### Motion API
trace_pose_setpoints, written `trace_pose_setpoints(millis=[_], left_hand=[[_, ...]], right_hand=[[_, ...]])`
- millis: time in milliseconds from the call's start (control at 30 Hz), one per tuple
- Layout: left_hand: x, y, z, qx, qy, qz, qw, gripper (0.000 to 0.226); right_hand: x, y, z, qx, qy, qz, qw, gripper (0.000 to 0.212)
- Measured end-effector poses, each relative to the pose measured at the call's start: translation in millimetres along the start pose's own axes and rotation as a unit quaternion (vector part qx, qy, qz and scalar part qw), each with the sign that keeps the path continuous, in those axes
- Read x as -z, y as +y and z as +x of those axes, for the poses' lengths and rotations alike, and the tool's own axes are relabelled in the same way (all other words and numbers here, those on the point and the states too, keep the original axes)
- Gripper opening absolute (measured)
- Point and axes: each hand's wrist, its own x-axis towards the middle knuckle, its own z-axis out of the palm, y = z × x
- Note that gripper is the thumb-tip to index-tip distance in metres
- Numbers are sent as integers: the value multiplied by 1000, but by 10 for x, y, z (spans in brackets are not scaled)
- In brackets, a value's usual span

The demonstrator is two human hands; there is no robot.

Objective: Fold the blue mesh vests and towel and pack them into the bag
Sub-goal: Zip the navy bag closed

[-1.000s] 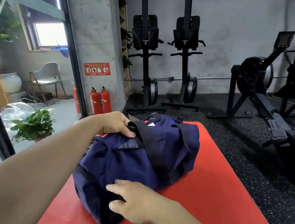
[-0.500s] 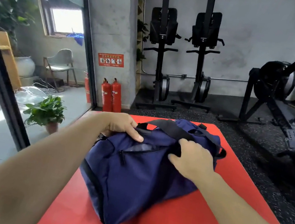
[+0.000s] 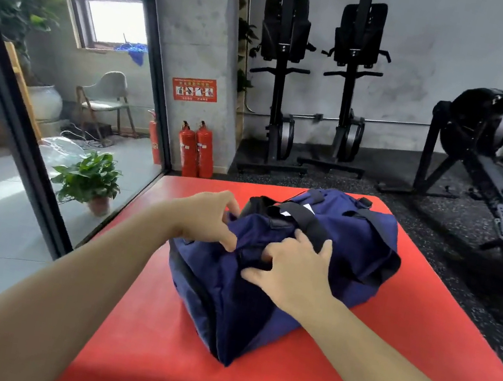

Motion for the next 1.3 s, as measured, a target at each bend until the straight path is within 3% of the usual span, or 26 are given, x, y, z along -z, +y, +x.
trace_pose_setpoints(millis=[67, 133, 267, 367, 467, 567, 667, 867, 1000, 1033, 1167, 1233, 1300], left_hand=[[-81, 40, -85, -8, 55, 84, 995, 16], [-165, 35, -120, -14, 103, 105, 989, 16], [-258, -73, -99, 7, 137, -13, 991, 16], [-290, -108, -112, -1, 144, -50, 988, 29], [-268, -139, -132, -8, 137, -60, 989, 31], [-206, -174, -149, -6, 123, -63, 990, 16], [-139, -186, -159, -1, 87, -72, 994, 20], [-71, -80, -127, 22, 61, -35, 997, 15], [-144, 28, -83, 63, 159, 58, 984, 4], [-176, 121, -78, 63, 181, 79, 978, 7], [-331, 477, 144, 57, 146, 97, 983, 65], [-414, 586, 329, 67, 100, 122, 985, 73], [-460, 641, 531, 95, 54, 142, 984, 74]], right_hand=[[-48, -112, -35, -22, -2, 7, 1000, 42], [-122, -211, -64, -45, 4, 16, 999, 36], [-264, -314, -81, -90, 40, 77, 992, 22], [-315, -304, -82, -95, 70, 105, 987, 19], [-266, -124, -50, -116, 103, 80, 985, 17], [-146, 235, 10, -176, 127, 38, 976, 20], [13, 630, 53, -224, 156, 15, 962, 19], [218, 967, 187, -164, 84, 17, 983, 8], [366, 1309, 257, -210, 83, 78, 971, 14], [392, 1412, 283, -231, 106, 83, 964, 15], [437, 1693, 463, -280, 148, 106, 943, 10], [473, 1805, 596, -265, 129, 82, 952, 24], [494, 1919, 723, -229, 56, 53, 970, 43]])
